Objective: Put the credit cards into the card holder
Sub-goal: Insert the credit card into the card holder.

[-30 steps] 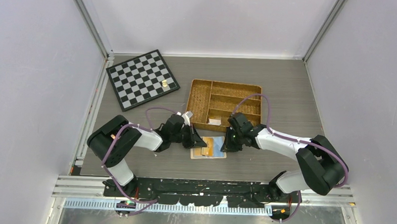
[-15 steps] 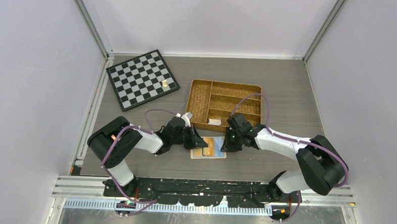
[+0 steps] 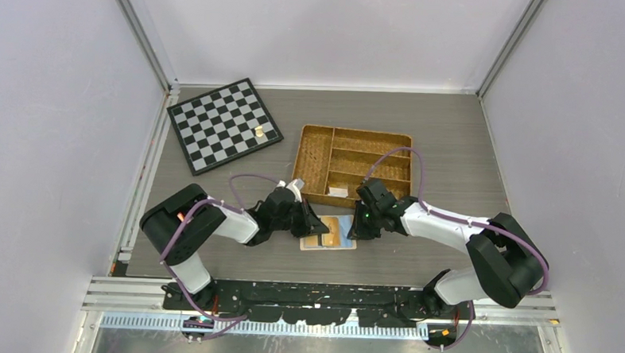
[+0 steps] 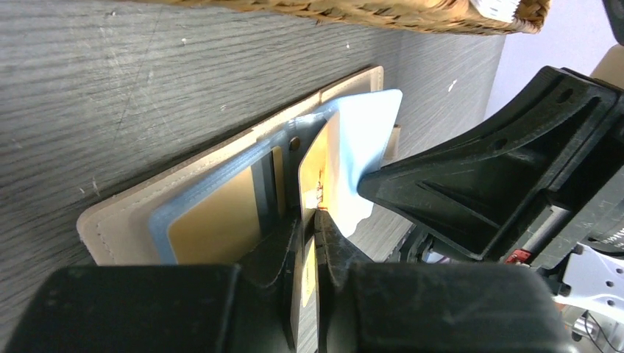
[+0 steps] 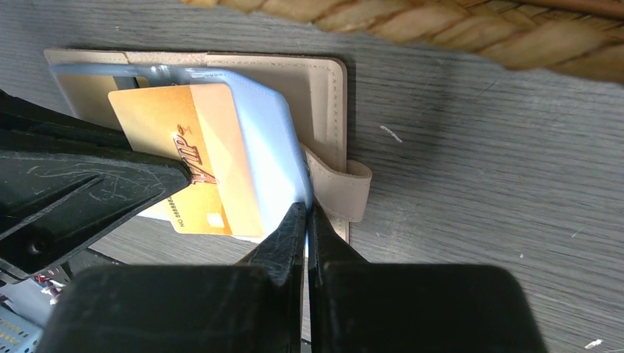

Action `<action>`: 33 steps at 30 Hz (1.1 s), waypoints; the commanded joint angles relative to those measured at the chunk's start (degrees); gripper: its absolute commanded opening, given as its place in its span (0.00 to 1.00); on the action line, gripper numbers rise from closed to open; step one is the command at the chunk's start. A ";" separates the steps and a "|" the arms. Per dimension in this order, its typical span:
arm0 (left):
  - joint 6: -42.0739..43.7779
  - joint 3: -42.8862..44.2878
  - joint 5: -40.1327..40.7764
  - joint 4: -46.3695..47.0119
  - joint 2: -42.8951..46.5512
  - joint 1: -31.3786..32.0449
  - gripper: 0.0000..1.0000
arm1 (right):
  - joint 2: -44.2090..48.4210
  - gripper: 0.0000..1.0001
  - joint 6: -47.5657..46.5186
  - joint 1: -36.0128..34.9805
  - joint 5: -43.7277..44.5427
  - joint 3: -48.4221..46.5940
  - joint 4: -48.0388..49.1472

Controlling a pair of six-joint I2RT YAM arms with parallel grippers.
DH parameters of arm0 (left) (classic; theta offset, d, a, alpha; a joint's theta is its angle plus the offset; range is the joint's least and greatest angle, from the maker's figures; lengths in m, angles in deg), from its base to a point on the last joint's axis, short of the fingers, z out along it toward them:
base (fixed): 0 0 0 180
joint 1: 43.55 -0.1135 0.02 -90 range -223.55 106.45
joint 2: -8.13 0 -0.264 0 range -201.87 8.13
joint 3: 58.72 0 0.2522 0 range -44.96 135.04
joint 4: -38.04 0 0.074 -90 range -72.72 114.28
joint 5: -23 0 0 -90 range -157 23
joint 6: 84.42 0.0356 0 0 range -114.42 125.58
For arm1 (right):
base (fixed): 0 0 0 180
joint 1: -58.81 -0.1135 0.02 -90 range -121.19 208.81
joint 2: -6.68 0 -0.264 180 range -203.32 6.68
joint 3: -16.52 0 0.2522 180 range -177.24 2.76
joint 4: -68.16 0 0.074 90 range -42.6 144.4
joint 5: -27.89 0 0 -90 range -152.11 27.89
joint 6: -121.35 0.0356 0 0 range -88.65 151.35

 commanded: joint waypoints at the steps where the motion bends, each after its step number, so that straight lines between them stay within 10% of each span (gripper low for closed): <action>1: 3.75 1.21 4.29 -9.65 0.36 0.62 0.13 | 0.42 0.00 1.12 -1.10 2.29 0.95 -1.14; 33: 14.83 11.03 10.83 -29.40 8.32 5.77 0.44 | 1.76 0.01 1.11 -1.11 2.41 1.56 -1.39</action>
